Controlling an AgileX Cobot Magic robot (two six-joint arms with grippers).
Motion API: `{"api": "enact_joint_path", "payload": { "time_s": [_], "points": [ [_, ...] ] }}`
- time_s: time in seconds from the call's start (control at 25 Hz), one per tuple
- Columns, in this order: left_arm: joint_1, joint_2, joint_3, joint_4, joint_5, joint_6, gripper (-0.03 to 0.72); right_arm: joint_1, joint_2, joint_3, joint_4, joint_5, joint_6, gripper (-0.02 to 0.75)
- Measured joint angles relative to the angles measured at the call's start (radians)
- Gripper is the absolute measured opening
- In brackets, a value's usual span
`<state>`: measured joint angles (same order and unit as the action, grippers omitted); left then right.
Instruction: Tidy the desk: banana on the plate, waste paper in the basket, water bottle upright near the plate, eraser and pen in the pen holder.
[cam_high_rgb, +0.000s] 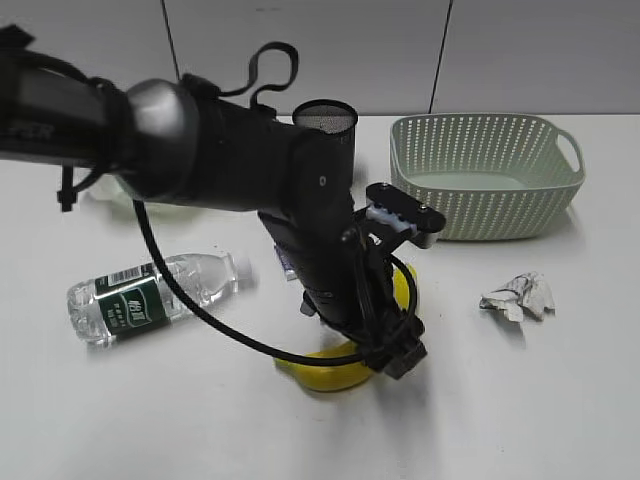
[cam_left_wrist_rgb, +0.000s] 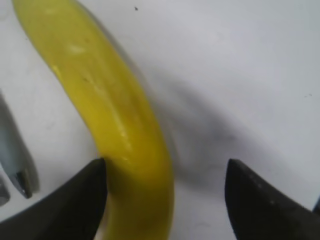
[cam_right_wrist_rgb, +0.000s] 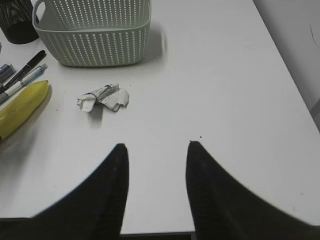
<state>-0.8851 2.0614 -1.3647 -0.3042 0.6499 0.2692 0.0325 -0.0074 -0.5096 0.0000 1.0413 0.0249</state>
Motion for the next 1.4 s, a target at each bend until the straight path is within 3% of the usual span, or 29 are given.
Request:
{"api": "enact_joint_path", "payload": {
  "time_s": [0.12, 0.2, 0.28, 0.32, 0.56, 0.84, 1.0, 1.24, 1.4],
  "points": [
    [0.000, 0.044, -0.034, 0.063, 0.000, -0.058, 0.523, 0.000, 0.000, 0.000, 0.000, 0.000, 0.000, 0.315],
    [0.000, 0.065, -0.045, 0.076, -0.001, -0.069, 0.458, 0.000, 0.000, 0.000, 0.000, 0.000, 0.000, 0.315],
    [0.000, 0.075, -0.049, 0.077, -0.001, -0.074, 0.337, 0.000, 0.000, 0.000, 0.000, 0.000, 0.000, 0.315],
    [0.000, 0.075, -0.050, 0.077, -0.001, -0.076, 0.322, 0.000, 0.000, 0.000, 0.000, 0.000, 0.000, 0.315],
    [0.000, 0.037, -0.050, 0.007, 0.027, -0.080, 0.324, 0.000, 0.000, 0.000, 0.000, 0.000, 0.000, 0.315],
    [0.031, -0.205, -0.050, -0.012, 0.152, -0.082, 0.324, 0.000, 0.000, 0.000, 0.000, 0.000, 0.000, 0.315],
    [0.153, -0.350, -0.050, 0.035, 0.172, -0.095, 0.324, 0.000, 0.000, 0.000, 0.000, 0.000, 0.000, 0.315],
    [0.478, -0.397, -0.050, 0.076, 0.051, -0.100, 0.324, 0.000, 0.000, 0.000, 0.000, 0.000, 0.000, 0.315],
    [0.648, -0.306, -0.050, 0.076, -0.029, -0.102, 0.324, 0.000, 0.000, 0.000, 0.000, 0.000, 0.000, 0.315]
  ]
}}
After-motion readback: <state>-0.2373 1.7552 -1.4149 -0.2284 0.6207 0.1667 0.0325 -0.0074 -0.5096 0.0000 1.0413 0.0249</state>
